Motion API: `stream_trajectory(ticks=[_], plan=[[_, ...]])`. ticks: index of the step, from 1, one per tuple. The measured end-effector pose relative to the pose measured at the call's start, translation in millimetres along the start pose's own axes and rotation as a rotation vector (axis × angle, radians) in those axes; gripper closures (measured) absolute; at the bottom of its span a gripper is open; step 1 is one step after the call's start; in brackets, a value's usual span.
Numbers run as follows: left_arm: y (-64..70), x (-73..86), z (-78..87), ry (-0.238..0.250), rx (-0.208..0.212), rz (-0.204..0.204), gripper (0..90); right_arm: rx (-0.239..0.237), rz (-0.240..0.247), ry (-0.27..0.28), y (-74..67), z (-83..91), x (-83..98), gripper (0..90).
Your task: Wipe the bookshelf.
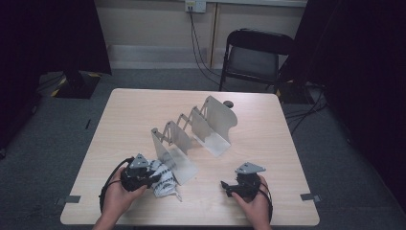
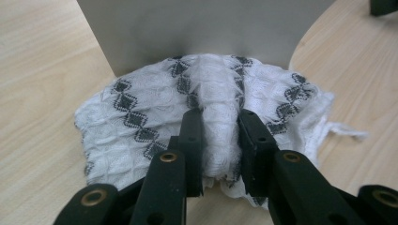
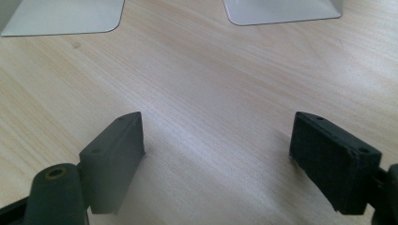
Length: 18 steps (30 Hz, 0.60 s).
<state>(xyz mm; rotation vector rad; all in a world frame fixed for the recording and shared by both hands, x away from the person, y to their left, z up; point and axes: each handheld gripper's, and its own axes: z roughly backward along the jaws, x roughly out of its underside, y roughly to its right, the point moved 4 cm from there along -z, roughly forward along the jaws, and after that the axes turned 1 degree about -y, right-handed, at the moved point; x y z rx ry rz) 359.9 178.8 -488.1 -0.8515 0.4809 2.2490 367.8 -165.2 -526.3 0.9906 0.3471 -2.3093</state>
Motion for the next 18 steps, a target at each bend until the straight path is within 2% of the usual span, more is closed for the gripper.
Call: stream_trajectory(ticks=[4, 7, 18], plan=[[0.0, -4.0, 7.6, 0.021, 0.009, 0.016, 73.4, 0.000, 0.000, 0.000, 0.0, 0.0, 0.0, 17.2], [2.0, -7.5, 12.7, 0.023, 0.012, 0.002, 73.3, 0.000, 0.000, 0.000, 0.0, 0.0, 0.0, 17.2], [4.7, -26.1, 31.9, 0.037, 0.013, 0.001, 72.8, 0.000, -0.001, 0.000, -0.1, 0.0, -0.1, 17.2]])
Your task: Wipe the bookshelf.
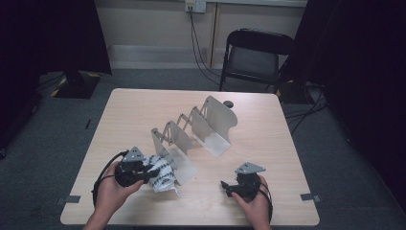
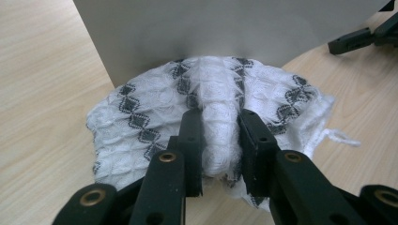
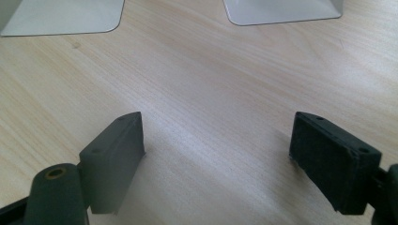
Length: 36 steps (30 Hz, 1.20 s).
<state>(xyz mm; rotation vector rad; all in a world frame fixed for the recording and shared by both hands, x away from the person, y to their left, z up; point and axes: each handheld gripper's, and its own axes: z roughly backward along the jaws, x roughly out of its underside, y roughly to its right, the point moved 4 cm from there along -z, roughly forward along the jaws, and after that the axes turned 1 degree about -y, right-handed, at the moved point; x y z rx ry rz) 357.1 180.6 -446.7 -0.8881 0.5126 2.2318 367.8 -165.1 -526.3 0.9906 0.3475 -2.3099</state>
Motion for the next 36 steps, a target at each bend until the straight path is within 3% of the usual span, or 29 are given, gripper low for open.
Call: stream_trajectory(ticks=[13, 17, 23, 32, 36], plan=[[0.5, -26.0, 30.2, 0.052, -0.030, -0.008, 72.4, 0.000, 0.001, 0.000, 0.1, 0.0, 0.0, 17.2], [-0.1, -28.0, 32.8, 0.058, -0.038, -0.007, 72.4, 0.000, 0.001, 0.000, 0.1, 0.0, 0.0, 17.2], [-1.1, -18.0, 18.8, 0.041, -0.046, -0.001, 72.3, 0.000, 0.000, 0.000, 0.0, -0.1, 0.0, 17.3], [-5.1, 15.6, -19.4, -0.022, -0.063, 0.028, 72.0, 0.000, 0.001, 0.000, 0.1, 0.0, 0.0, 17.2], [-6.0, 25.5, -33.0, -0.052, -0.069, 0.023, 71.8, 0.000, 0.001, 0.000, 0.1, 0.0, 0.0, 17.2]])
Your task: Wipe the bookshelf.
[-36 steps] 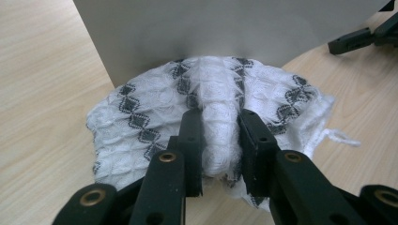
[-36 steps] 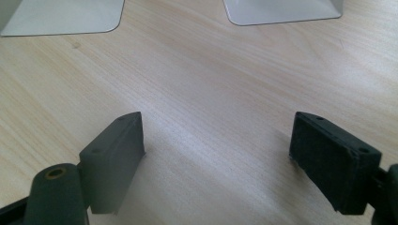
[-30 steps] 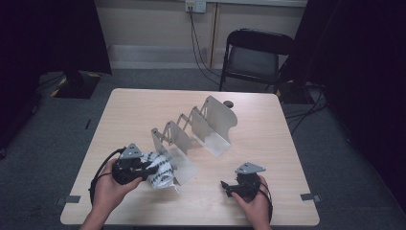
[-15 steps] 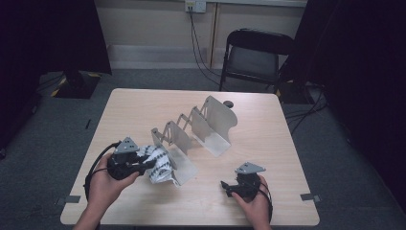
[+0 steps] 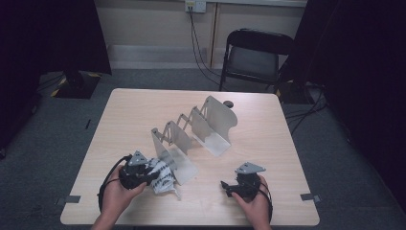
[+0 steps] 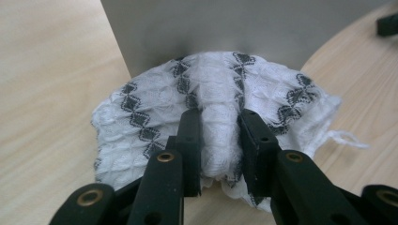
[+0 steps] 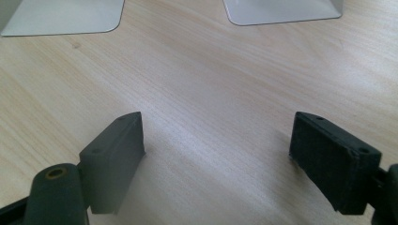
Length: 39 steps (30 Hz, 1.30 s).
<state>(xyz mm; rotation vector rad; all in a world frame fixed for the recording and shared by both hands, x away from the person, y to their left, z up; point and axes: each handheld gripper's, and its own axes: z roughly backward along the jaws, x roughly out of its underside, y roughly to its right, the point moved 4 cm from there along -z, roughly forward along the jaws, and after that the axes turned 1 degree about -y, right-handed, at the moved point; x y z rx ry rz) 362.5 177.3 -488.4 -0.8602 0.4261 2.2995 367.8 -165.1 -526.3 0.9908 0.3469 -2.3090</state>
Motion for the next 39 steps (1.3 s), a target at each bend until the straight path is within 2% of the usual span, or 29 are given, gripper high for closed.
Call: stream_trajectory(ticks=[10, 16, 20, 26, 34, 39], plan=[[2.1, 8.2, -14.7, -0.025, 0.003, -0.002, 71.4, 0.000, 0.000, 0.000, 0.0, 0.0, 0.0, 17.2], [1.2, 5.1, -9.3, -0.021, 0.012, 0.011, 72.0, 0.000, 0.000, 0.000, 0.0, 0.0, 0.0, 17.2], [2.4, -1.0, 0.6, -0.010, 0.025, 0.007, 72.3, 0.000, 0.000, 0.000, 0.0, 0.0, 0.0, 17.2], [2.6, -13.1, 19.9, 0.030, 0.043, 0.014, 72.4, 0.000, 0.000, 0.000, 0.0, 0.0, 0.0, 17.3], [2.3, -39.3, 50.5, 0.070, 0.035, -0.028, 72.4, 0.000, -0.001, 0.000, -0.1, 0.0, 0.0, 17.2], [1.8, -56.8, 72.6, 0.096, 0.032, -0.040, 72.3, 0.000, -0.001, 0.000, -0.1, 0.0, 0.0, 17.2]])
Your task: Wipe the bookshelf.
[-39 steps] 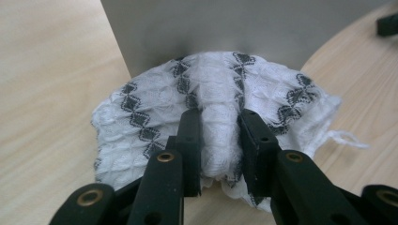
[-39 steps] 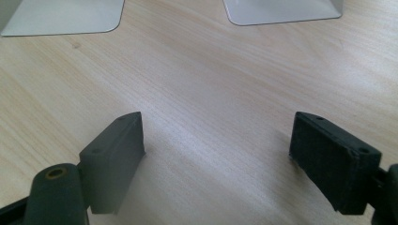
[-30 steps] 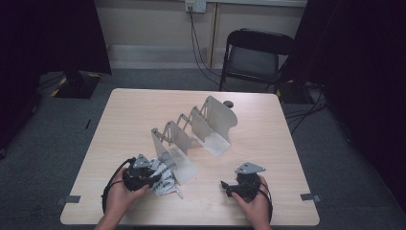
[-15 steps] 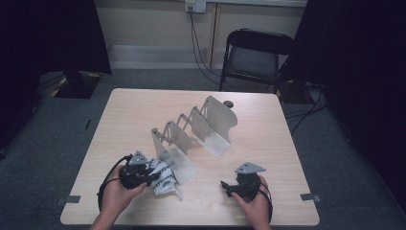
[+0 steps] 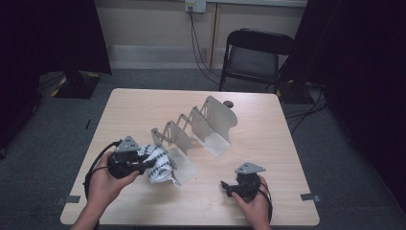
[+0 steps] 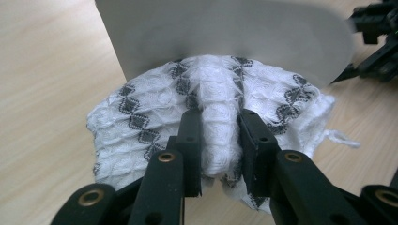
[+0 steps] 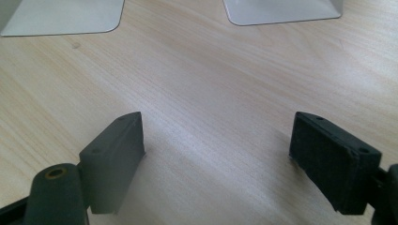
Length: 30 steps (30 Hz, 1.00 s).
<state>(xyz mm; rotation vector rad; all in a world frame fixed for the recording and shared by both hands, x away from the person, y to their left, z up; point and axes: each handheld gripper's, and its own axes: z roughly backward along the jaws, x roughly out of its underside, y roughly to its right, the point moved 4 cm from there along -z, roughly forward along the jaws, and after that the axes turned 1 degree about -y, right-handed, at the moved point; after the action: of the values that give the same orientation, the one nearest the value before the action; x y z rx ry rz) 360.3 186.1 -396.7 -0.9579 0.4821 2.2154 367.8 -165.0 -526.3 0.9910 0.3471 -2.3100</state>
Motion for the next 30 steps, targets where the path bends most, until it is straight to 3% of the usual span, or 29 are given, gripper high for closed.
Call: stream_trajectory(ticks=[11, 19, 23, 30], plan=[[-1.7, -28.4, 28.7, 0.058, -0.031, -0.045, 72.3, 0.000, 0.000, 0.000, 0.0, 0.0, 0.0, 17.2], [-3.5, -41.8, 42.9, 0.121, -0.048, -0.051, 72.3, 0.000, 0.000, 0.000, 0.0, 0.0, 0.0, 17.2], [-4.2, -30.1, 28.0, 0.074, -0.039, -0.053, 72.3, 0.000, 0.000, 0.000, 0.0, 0.0, 0.0, 17.2], [-6.7, -1.6, 10.2, 0.044, -0.015, -0.014, 72.1, 0.000, 0.000, 0.000, 0.0, 0.0, 0.0, 17.2]])
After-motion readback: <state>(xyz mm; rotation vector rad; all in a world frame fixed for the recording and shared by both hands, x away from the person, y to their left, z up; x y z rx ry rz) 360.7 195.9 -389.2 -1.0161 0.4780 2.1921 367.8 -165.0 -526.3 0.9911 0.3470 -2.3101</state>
